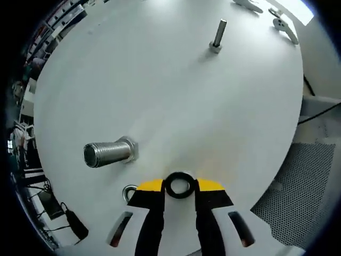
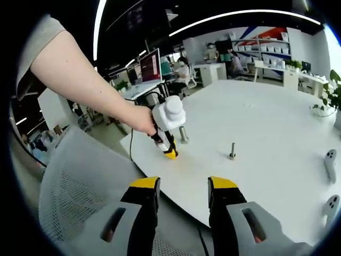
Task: Place the washer onto the threaded stud by aligning its center hole with the stud, sliding it down to the base, and recovering from edge contact or off-axis alignment until the washer reaches the visible bottom stop.
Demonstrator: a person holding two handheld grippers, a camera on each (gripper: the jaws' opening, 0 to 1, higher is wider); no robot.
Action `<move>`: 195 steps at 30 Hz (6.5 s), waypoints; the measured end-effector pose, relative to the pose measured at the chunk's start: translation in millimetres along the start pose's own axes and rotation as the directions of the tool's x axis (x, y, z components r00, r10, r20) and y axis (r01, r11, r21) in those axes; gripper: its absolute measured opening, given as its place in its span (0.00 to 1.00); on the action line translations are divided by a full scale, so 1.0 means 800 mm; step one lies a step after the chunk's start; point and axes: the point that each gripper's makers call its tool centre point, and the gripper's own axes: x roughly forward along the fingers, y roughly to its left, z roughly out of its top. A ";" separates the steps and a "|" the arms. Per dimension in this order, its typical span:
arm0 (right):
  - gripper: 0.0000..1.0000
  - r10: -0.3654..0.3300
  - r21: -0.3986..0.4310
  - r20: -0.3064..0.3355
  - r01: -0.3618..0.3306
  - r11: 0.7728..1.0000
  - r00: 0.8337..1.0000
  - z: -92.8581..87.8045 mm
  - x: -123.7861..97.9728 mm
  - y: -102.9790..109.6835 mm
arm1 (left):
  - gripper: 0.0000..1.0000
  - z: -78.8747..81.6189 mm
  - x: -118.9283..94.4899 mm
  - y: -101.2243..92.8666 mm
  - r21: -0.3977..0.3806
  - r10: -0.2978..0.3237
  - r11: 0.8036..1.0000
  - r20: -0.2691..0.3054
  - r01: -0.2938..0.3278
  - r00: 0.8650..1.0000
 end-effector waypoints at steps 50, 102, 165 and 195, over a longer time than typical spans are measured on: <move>0.37 0.003 0.003 -0.022 -0.003 1.000 1.000 -0.005 0.001 0.000 | 0.41 -0.197 -0.024 -0.005 -0.285 -0.006 0.958 -0.068 -0.014 0.998; 0.37 0.001 0.015 -0.024 -0.001 1.000 1.000 -0.006 0.002 -0.001 | 0.22 -0.213 -0.017 -0.001 -0.204 -0.018 0.979 -0.101 -0.003 0.995; 0.36 -0.003 0.025 -0.015 0.003 1.000 1.000 -0.005 0.001 -0.003 | 0.19 -0.104 -0.013 -0.004 -0.267 0.020 0.964 0.035 -0.010 0.999; 0.36 -0.015 0.035 -0.005 0.016 0.999 1.000 -0.003 -0.001 -0.006 | 0.19 0.011 -0.092 0.079 -0.168 0.122 0.982 0.223 -0.085 0.967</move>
